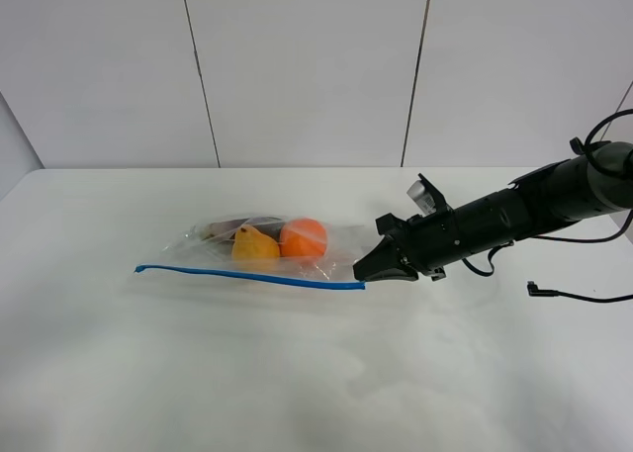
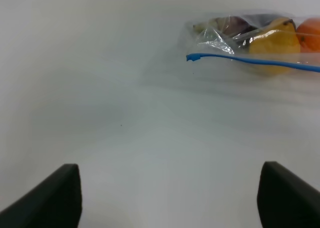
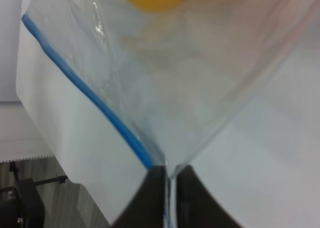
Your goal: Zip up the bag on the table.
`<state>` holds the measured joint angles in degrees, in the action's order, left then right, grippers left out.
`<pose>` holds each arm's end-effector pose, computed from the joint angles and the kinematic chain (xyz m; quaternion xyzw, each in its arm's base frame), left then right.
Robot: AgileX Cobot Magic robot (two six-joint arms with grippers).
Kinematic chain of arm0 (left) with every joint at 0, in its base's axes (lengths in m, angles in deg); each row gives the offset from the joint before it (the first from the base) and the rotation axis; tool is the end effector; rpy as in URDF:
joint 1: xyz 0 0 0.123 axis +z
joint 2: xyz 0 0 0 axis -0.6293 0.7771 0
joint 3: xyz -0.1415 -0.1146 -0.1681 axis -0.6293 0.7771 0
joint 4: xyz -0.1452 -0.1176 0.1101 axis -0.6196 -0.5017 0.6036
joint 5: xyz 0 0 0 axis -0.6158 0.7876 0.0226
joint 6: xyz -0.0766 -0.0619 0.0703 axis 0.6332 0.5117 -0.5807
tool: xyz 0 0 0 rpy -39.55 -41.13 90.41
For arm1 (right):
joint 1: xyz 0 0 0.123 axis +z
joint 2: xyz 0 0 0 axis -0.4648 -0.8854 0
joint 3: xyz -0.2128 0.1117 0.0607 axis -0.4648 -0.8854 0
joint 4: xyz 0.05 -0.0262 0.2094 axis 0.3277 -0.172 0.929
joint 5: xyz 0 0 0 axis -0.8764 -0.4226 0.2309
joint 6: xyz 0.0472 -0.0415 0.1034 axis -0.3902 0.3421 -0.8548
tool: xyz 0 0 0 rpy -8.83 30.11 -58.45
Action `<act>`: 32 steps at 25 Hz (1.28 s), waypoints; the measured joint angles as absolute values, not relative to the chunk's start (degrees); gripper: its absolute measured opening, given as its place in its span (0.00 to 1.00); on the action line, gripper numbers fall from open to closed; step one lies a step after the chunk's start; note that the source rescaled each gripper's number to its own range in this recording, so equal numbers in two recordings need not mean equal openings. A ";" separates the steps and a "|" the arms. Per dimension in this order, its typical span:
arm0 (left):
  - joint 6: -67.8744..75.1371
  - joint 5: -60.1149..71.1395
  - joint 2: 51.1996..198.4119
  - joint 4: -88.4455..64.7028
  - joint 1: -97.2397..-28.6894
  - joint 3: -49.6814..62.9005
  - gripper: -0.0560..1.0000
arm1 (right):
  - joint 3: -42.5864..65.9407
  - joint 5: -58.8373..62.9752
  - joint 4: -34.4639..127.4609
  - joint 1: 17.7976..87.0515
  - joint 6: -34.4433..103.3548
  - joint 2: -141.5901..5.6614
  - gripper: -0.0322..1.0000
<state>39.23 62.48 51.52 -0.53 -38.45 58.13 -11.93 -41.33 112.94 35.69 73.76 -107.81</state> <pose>0.0288 -0.0037 0.2438 -0.0149 0.8552 -0.0233 0.5175 0.2947 0.1349 0.1067 -0.1083 0.8904 0.4283 0.1098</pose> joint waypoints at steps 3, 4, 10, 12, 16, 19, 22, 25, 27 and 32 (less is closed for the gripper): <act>39.23 62.48 51.52 -0.53 -38.45 58.13 0.89 | -11.93 -41.15 112.94 35.69 73.76 -107.81 0.62; 39.23 62.48 51.52 -0.53 -38.45 58.13 0.89 | -11.93 -41.04 112.94 35.69 73.76 -107.81 0.72; 39.23 62.48 51.52 -0.53 -38.45 58.13 0.89 | -11.93 -40.77 112.89 35.69 73.76 -107.81 0.98; 39.23 62.48 51.52 -0.53 -38.45 58.13 0.89 | -11.93 -40.59 112.89 35.69 73.61 -107.81 0.99; 39.23 62.48 51.52 -0.53 -38.45 58.13 0.89 | -11.93 -40.42 112.52 35.69 73.61 -107.81 1.00; 39.23 62.48 51.52 -0.53 -38.45 58.13 0.89 | -11.93 -40.42 110.89 34.73 73.10 -107.81 1.00; 39.23 62.48 51.52 -0.53 -38.45 58.13 0.89 | -11.93 -40.40 109.53 31.81 72.05 -107.81 1.00; 39.23 62.48 51.52 -0.58 -38.45 58.13 0.89 | -11.93 -39.97 108.11 28.38 70.99 -107.12 1.00; 39.23 62.48 51.52 -0.58 -38.45 58.13 0.89 | -11.67 -39.62 107.08 26.29 70.84 -105.75 1.00; 39.20 62.48 51.52 -0.58 -38.45 58.13 0.89 | -7.27 -39.17 96.57 23.17 68.65 -101.81 1.00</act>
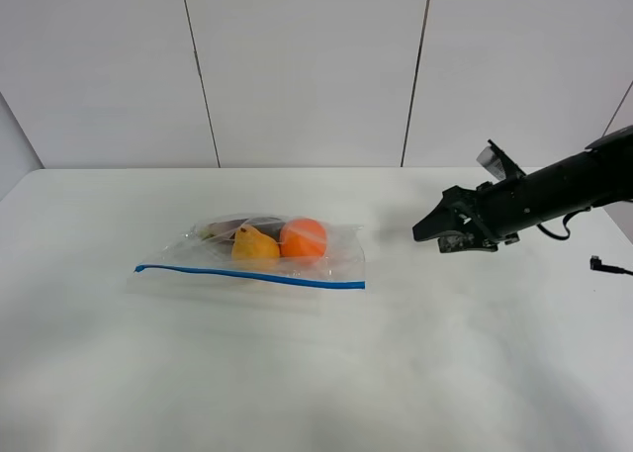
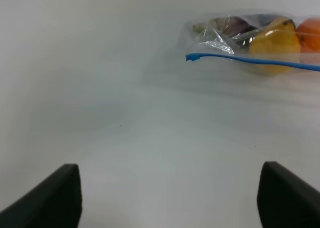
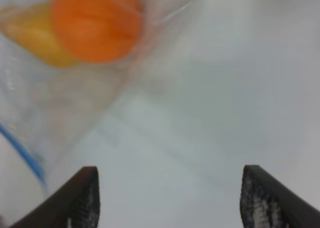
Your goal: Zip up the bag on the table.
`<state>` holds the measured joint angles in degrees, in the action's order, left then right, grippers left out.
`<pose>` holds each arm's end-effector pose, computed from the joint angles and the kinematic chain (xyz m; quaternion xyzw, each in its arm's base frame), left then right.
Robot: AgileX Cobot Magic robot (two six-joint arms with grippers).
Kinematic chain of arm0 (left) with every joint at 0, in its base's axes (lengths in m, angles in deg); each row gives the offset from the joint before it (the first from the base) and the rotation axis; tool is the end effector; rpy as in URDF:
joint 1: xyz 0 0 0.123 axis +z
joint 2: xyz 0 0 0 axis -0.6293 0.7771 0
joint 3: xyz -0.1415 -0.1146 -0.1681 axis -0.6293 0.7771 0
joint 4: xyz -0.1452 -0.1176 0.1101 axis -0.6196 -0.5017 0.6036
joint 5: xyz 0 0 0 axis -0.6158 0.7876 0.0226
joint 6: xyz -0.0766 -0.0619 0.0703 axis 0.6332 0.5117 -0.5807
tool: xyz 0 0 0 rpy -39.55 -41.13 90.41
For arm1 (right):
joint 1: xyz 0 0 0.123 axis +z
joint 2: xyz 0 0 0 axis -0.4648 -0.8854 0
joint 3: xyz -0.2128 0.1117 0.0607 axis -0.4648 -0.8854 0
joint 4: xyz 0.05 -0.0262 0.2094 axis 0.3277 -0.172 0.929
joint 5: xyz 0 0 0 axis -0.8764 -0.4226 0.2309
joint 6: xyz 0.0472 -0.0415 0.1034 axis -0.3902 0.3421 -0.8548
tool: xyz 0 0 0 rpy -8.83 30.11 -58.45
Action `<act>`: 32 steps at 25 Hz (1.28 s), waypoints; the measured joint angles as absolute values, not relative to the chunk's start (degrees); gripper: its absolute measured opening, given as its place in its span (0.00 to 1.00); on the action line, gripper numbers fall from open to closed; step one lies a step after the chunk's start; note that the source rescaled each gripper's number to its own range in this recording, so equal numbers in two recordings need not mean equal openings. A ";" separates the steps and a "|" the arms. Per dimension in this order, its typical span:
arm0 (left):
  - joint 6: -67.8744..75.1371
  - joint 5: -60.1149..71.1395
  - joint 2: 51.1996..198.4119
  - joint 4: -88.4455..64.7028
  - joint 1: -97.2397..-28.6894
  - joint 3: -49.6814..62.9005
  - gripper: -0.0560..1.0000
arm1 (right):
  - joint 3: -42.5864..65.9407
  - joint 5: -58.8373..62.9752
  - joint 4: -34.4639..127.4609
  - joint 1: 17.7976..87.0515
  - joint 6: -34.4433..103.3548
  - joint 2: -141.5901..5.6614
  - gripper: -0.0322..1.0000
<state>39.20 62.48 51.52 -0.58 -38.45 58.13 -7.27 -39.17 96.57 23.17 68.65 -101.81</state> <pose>0.0288 -0.0038 0.2438 -0.0147 0.8552 -0.0236 0.5175 0.3193 0.0541 0.1362 -0.1066 0.9228 0.3227 0.1816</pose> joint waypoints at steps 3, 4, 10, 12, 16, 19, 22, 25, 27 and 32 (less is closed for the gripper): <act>39.20 62.48 51.52 -0.58 -38.45 58.13 0.89 | -4.48 -36.72 86.57 23.18 64.43 -99.98 1.00; 39.20 62.48 51.52 -0.58 -38.45 58.13 0.89 | -3.68 -35.71 83.27 23.18 62.85 -99.63 1.00; 39.20 62.48 51.52 -0.58 -38.45 58.13 0.89 | -0.91 -28.02 70.15 23.18 45.14 -99.03 1.00; 39.20 62.48 51.52 -0.58 -38.45 58.13 0.89 | -0.84 -24.22 68.19 23.18 39.57 -99.03 1.00; 39.13 62.48 51.52 -0.58 -38.45 58.13 0.89 | -0.84 -19.14 63.35 23.18 34.44 -99.03 1.00; 39.13 62.48 51.52 -0.58 -38.45 58.13 0.89 | -0.84 -17.56 59.49 23.18 33.40 -99.03 1.00; 39.13 62.48 51.52 -0.58 -38.45 58.13 0.89 | -0.84 -17.03 56.83 23.18 33.24 -99.03 1.00; 39.13 62.48 51.52 -0.58 -38.45 58.13 0.89 | -0.84 -17.13 55.54 23.18 33.24 -99.03 1.00; 39.13 62.48 51.52 -0.58 -38.45 58.13 0.89 | -0.84 -17.13 54.48 23.18 32.77 -99.03 1.00; 39.13 62.48 51.52 -0.58 -38.45 58.13 0.89 | -0.84 -16.78 47.33 23.18 25.32 -99.03 1.00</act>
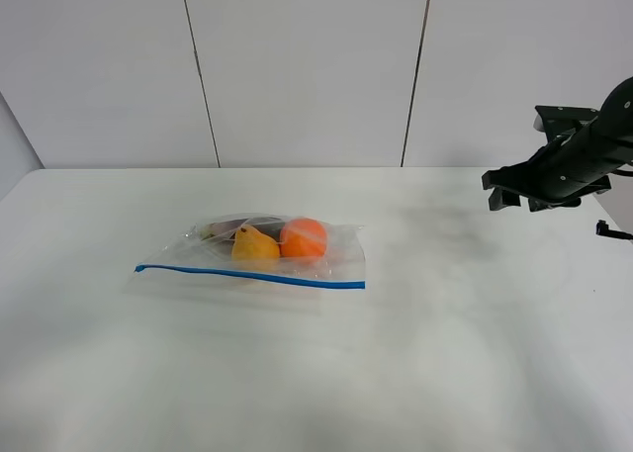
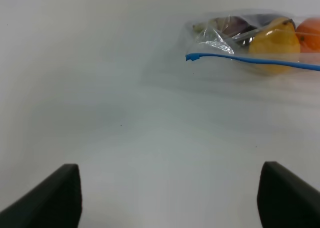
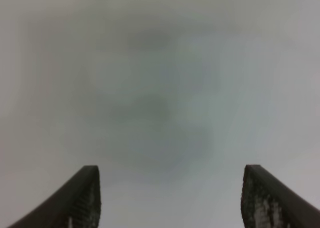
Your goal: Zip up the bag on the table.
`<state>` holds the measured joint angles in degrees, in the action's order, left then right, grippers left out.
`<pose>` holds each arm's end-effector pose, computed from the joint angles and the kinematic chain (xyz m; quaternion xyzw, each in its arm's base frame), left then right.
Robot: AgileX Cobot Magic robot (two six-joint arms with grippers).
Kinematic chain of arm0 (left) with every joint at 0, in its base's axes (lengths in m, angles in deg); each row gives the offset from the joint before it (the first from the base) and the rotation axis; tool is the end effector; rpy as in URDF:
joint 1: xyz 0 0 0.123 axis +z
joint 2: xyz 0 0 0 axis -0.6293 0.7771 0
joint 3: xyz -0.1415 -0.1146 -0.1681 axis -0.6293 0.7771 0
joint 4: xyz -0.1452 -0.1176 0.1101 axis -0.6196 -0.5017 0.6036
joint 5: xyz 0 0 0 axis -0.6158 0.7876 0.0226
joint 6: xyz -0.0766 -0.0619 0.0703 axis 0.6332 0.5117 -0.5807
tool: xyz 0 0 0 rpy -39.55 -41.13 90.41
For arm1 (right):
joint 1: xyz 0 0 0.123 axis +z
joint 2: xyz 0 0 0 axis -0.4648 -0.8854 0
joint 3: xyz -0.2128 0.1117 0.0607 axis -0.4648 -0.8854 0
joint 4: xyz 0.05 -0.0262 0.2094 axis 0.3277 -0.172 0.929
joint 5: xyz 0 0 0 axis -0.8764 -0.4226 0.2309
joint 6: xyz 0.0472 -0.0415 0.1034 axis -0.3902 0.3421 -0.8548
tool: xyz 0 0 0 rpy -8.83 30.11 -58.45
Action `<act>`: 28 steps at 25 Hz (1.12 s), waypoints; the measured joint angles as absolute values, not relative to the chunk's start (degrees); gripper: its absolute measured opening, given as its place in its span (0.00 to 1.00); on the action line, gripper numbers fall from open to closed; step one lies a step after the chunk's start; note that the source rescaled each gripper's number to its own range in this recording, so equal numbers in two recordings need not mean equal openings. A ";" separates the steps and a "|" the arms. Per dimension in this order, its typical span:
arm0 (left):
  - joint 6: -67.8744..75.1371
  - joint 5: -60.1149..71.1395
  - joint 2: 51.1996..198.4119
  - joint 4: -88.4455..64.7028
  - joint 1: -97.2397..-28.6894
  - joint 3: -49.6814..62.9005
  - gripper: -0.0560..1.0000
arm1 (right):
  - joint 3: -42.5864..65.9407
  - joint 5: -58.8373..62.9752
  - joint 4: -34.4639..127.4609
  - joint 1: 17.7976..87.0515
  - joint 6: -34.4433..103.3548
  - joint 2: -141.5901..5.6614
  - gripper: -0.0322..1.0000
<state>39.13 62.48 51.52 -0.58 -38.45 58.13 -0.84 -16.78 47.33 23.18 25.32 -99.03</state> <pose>0.0288 -0.0038 0.2438 -0.0141 0.8552 -0.0233 0.5175 0.3553 -0.0194 0.1555 -0.0219 0.9636 0.0100 0.2663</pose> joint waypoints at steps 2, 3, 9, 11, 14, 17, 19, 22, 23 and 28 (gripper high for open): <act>39.13 62.48 51.52 -0.58 -38.45 58.13 0.89 | -0.84 -16.60 41.70 23.18 20.57 -99.03 1.00; 39.13 62.48 51.52 -0.58 -38.45 58.13 0.89 | -0.84 -16.60 38.60 23.18 17.72 -99.03 1.00; 39.13 62.48 51.52 -0.58 -38.45 58.13 0.89 | -0.84 -17.29 28.54 23.18 7.94 -98.50 1.00; 39.13 62.48 51.52 -0.58 -38.45 58.13 0.89 | -0.84 -17.29 28.47 23.18 7.57 -97.66 1.00; 39.13 62.48 51.52 -0.58 -38.45 58.13 0.89 | -0.84 -17.35 28.52 23.18 7.55 -95.78 1.00; 39.13 62.48 51.52 -0.58 -38.45 58.13 0.89 | -0.84 -18.20 28.65 23.18 7.55 -92.95 1.00; 39.13 62.48 51.52 -0.58 -38.45 58.13 0.89 | -0.84 -19.02 28.88 23.18 7.55 -90.34 1.00; 39.11 62.48 51.52 -0.58 -38.45 58.13 0.89 | -0.84 -20.80 30.24 23.18 7.55 -85.85 1.00; 39.11 62.48 51.52 -0.58 -38.45 58.13 0.89 | -0.84 -21.51 30.99 23.18 7.55 -84.06 1.00; 39.06 62.48 51.52 -0.58 -38.45 58.13 0.89 | -0.84 -26.80 35.74 23.18 9.28 -74.38 1.00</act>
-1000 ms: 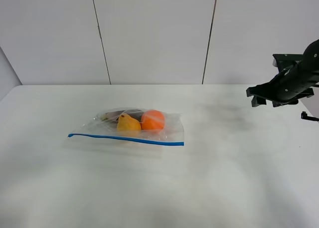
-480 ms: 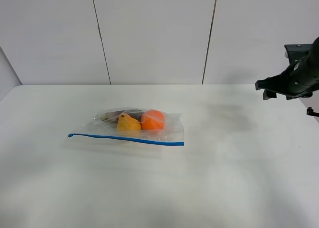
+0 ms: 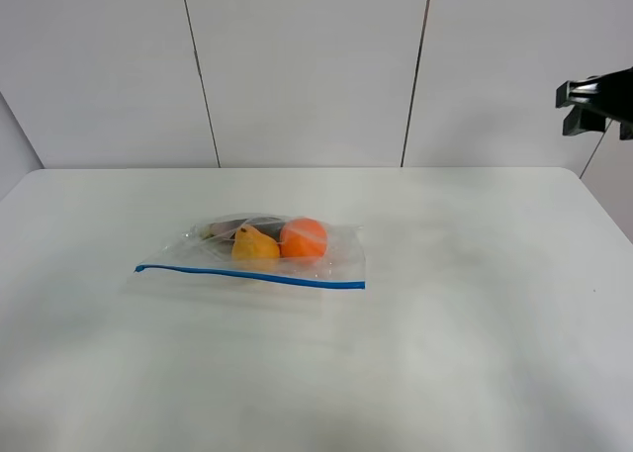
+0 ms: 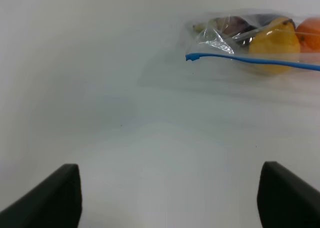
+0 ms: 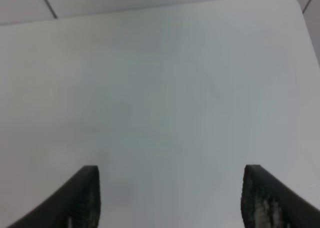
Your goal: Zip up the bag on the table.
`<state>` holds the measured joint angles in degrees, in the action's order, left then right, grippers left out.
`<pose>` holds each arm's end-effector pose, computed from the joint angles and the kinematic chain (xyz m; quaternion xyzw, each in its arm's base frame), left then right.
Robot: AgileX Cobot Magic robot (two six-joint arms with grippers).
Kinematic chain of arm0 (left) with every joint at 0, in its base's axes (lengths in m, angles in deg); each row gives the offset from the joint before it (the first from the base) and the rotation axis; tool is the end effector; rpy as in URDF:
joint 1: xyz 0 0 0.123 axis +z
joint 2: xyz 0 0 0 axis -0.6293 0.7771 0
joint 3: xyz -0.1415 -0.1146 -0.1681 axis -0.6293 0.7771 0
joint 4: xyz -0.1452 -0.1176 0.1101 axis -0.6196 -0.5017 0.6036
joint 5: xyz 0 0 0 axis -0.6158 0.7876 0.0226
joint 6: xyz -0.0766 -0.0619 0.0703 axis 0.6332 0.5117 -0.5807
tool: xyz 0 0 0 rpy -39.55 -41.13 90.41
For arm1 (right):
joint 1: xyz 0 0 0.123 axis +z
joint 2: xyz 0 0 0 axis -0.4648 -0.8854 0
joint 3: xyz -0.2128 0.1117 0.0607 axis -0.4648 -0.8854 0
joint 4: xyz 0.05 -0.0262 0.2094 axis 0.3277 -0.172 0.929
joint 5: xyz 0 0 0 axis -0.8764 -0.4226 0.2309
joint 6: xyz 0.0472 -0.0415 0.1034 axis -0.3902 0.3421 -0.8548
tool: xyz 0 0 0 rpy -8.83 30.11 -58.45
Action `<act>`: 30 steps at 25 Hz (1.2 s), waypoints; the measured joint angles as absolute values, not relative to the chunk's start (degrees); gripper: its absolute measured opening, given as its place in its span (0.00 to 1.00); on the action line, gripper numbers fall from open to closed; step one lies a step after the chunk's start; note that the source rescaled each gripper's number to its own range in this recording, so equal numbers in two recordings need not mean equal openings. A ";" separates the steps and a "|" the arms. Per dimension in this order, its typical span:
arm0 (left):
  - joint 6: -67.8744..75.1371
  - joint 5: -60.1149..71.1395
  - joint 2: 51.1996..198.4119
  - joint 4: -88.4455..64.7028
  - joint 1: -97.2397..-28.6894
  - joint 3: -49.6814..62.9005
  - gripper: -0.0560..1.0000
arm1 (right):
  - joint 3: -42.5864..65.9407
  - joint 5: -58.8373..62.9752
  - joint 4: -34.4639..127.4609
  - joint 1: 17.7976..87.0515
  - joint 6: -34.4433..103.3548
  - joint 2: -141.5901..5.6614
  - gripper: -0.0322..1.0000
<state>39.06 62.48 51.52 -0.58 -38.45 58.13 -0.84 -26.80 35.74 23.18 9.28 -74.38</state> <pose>0.0288 -0.0038 0.2438 -0.0136 0.8552 -0.0230 0.5175 0.2949 -0.0270 0.2841 0.0428 0.9226 -0.0291 0.3822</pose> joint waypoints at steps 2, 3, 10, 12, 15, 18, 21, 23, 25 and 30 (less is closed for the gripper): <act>39.06 62.48 51.52 -0.58 -38.45 58.13 0.89 | -0.84 -30.34 37.36 23.18 9.55 -69.65 1.00; 39.06 62.48 51.52 -0.58 -38.45 58.13 0.89 | -0.84 -32.27 37.87 23.18 9.67 -67.21 1.00; 39.06 62.48 51.52 -0.58 -38.45 58.13 0.89 | -0.84 -41.39 38.60 23.18 9.74 -49.34 1.00; 39.06 62.48 51.52 -0.58 -38.45 58.13 0.89 | -0.84 -43.49 39.09 23.18 9.74 -44.32 1.00; 39.06 62.48 51.52 -0.58 -38.45 58.13 0.89 | -0.84 -46.52 39.83 23.18 9.74 -37.56 1.00; 39.06 62.48 51.52 -0.58 -38.45 58.13 0.89 | -0.98 -50.03 41.02 23.18 9.53 -31.81 1.00; 39.06 62.48 51.52 -0.58 -38.45 58.13 0.89 | -2.96 -52.35 41.41 23.18 9.03 -26.48 1.00; 39.06 62.48 51.52 -0.58 -38.45 58.13 0.89 | -5.25 -52.97 42.23 23.18 8.12 -22.88 1.00; 39.06 62.48 51.52 -0.58 -38.45 58.13 0.89 | -7.75 -53.60 43.55 23.18 7.73 -19.63 1.00; 39.06 62.48 51.52 -0.58 -38.45 58.13 0.89 | -14.74 -53.05 43.71 23.18 7.59 -12.22 1.00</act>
